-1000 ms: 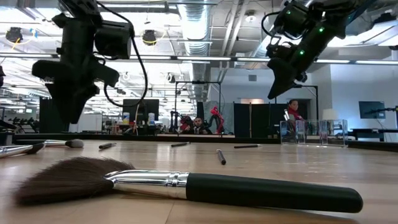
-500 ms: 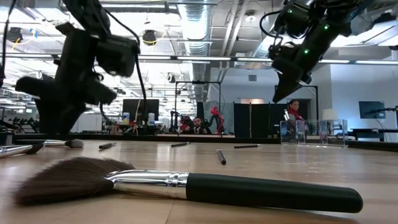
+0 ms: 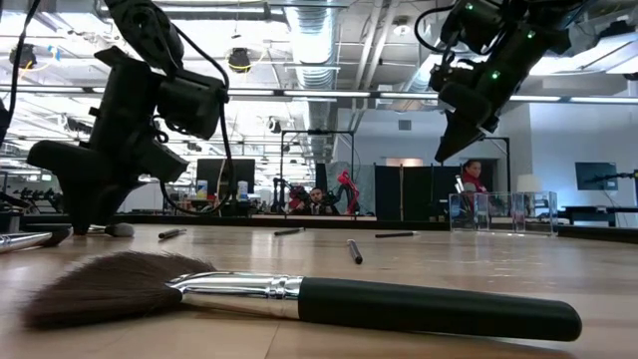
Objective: Put items in baskets/containers
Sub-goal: Put the black powder brush into the transparent organizer
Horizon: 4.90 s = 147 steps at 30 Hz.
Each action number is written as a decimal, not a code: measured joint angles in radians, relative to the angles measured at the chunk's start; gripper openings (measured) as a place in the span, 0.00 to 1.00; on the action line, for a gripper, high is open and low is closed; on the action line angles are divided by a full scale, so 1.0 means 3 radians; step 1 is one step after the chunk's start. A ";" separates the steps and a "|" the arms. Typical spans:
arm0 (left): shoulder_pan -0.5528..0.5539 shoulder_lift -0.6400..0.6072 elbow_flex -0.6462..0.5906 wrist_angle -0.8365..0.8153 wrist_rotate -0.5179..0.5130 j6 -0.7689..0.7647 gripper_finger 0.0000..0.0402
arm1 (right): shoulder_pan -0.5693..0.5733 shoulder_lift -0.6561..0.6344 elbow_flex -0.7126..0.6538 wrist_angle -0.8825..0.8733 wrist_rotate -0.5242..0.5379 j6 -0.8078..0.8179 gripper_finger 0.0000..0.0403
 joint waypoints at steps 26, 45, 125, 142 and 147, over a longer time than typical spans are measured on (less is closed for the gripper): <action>-0.0001 -0.0022 0.0145 -0.0114 0.0059 0.0025 0.02 | -0.0005 -0.0001 -0.0001 0.0107 -0.0001 -0.0013 0.00; -0.0001 -0.0735 0.0360 -0.0274 0.0270 0.0011 0.04 | 0.0105 -0.0001 -0.0003 0.0131 -0.0002 0.0103 0.00; -0.0059 -0.1059 0.0023 0.4753 0.0871 0.0199 0.12 | 0.0722 0.0000 -0.0401 0.2827 -0.1111 -0.0664 0.03; -0.0057 -0.0149 0.0023 0.6209 0.1081 0.0107 0.13 | 0.0868 0.0003 -0.0401 0.3024 -0.0825 -0.0604 0.43; -0.0062 -0.0150 0.0024 0.6290 0.1112 0.0037 0.13 | 0.0868 0.0003 -0.0401 0.3033 -0.0822 -0.0573 0.48</action>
